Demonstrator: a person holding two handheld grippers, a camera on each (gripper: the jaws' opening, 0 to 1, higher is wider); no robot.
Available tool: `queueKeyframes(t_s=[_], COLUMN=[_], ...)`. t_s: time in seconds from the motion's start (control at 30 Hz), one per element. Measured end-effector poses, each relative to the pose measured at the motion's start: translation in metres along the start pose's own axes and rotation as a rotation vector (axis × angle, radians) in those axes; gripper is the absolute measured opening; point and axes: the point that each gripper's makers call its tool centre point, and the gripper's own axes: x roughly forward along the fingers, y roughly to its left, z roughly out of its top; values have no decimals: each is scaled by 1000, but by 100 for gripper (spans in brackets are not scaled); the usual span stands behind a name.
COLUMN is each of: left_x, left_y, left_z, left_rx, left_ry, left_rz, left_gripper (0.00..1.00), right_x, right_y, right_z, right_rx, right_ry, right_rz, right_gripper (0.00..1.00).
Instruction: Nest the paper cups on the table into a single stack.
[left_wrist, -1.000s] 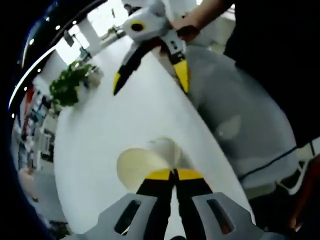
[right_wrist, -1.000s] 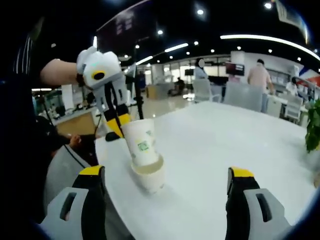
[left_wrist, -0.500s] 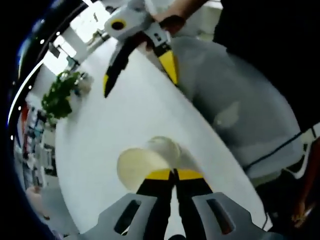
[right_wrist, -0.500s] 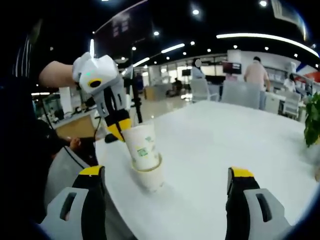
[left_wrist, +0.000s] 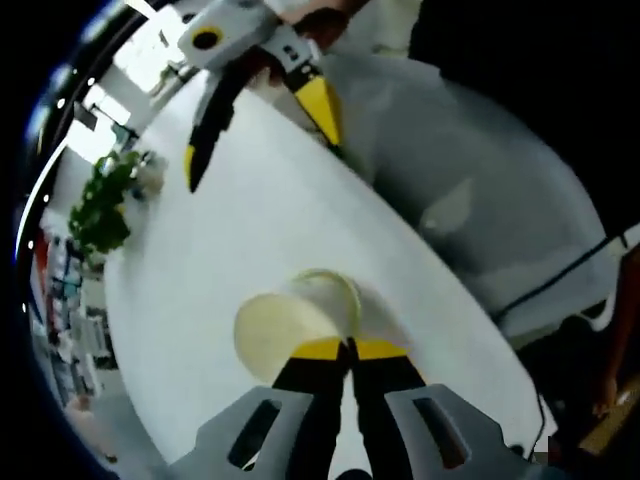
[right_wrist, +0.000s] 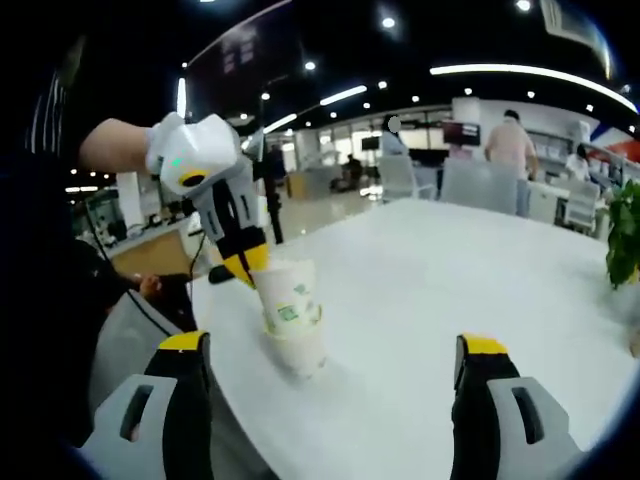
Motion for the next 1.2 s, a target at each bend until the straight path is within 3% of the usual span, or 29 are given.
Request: queueKeyframes(t_s=[0.57, 0.93, 1.2], left_x=[13, 14, 8], left_y=[-1, 0, 4], left_z=[0, 9, 10], left_rx=[24, -65, -117], left_ry=[8, -47, -74], left_rz=[-35, -30, -8], left_gripper=[2, 14, 15], right_x=[-3, -4, 1], right_y=[-3, -4, 0], right_z=[-8, -11, -10], right_rx=[23, 33, 26], right_ry=[3, 7, 13], right_rz=[-11, -8, 11], right_gripper=[100, 100, 100])
